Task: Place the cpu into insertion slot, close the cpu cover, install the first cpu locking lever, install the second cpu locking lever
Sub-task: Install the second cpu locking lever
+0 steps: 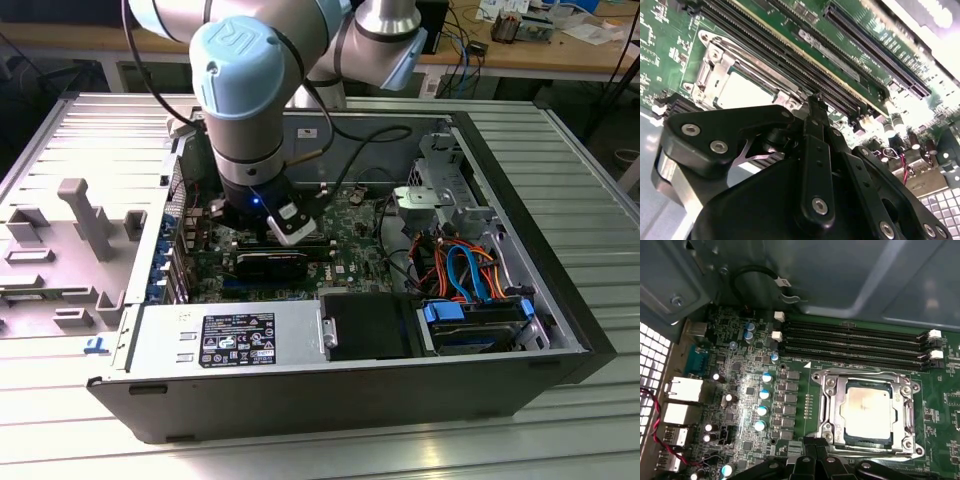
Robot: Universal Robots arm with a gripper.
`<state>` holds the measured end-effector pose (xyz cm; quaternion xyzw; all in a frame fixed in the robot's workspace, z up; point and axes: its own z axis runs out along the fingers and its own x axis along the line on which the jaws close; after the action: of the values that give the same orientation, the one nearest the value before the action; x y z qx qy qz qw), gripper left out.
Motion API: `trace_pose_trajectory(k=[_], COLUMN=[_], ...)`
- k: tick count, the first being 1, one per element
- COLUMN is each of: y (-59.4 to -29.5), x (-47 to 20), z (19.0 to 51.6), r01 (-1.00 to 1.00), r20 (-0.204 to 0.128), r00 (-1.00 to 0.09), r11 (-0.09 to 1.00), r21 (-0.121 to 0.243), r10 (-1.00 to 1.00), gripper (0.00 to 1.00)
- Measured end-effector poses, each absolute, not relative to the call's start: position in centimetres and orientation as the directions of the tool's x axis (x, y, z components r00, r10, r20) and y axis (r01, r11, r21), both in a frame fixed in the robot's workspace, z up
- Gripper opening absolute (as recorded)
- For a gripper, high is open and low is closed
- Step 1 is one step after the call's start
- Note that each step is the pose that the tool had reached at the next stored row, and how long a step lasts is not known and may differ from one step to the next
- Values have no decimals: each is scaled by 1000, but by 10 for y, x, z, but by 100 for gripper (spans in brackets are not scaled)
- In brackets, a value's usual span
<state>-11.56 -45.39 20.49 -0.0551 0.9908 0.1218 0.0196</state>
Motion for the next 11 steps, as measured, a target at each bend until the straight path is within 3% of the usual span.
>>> trace_pose_trajectory(k=[11], y=[-453], x=[-117], z=[200], r01=[-114], r20=[-54], r00=[-993], r11=[961], r21=[252], r10=[-104], gripper=[11])
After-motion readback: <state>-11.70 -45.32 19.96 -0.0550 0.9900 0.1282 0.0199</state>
